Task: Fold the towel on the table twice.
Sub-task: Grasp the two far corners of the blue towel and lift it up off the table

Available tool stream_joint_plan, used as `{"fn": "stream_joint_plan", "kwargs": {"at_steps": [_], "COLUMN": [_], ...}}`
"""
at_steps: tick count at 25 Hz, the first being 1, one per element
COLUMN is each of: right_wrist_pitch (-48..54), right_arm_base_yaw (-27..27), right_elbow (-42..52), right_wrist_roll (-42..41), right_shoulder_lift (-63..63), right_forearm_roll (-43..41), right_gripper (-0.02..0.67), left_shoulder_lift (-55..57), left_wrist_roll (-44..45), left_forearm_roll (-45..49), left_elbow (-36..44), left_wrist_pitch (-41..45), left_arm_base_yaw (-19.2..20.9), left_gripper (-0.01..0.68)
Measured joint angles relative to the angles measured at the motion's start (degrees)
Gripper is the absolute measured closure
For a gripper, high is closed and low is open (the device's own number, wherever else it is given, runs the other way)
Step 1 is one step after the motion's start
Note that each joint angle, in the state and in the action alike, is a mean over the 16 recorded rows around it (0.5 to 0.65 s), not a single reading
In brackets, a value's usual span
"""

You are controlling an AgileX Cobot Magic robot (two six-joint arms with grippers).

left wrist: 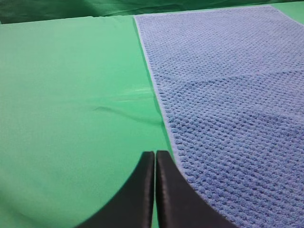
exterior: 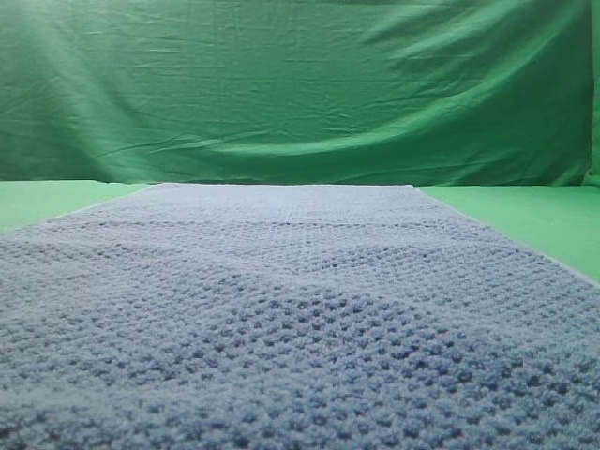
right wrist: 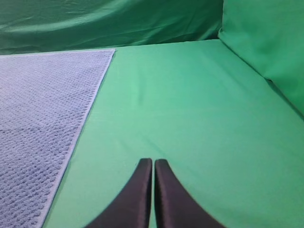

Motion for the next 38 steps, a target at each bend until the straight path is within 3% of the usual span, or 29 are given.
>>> {"fn": "stream_joint_plan", "kwargs": {"at_steps": [20, 34, 38], "right_wrist_pitch": [-0.1, -14.7, -19.0], "right_arm_base_yaw": [0.0, 0.0, 0.0], "right_elbow": [0.0, 0.0, -1.0], "right_wrist_roll": [0.0, 0.6, 2.7], "right_shoulder_lift": [0.0, 0.0, 0.0], "right_forearm_roll": [0.0, 3.1, 4.2], "right_gripper": [0.649, 0.649, 0.649], "left_shoulder_lift": [0.0, 0.0, 0.2], "left_wrist_roll": [0.0, 0.0, 0.6], "left_forearm_roll": [-1.0, -17.6, -20.7], "left_elbow": [0.0, -0.2, -2.6], "left_wrist_pitch": [-0.9, -15.8, -16.1], "left_arm_base_yaw": [0.0, 0.0, 0.0], "left_gripper": [0.673, 0.673, 0.673]}}
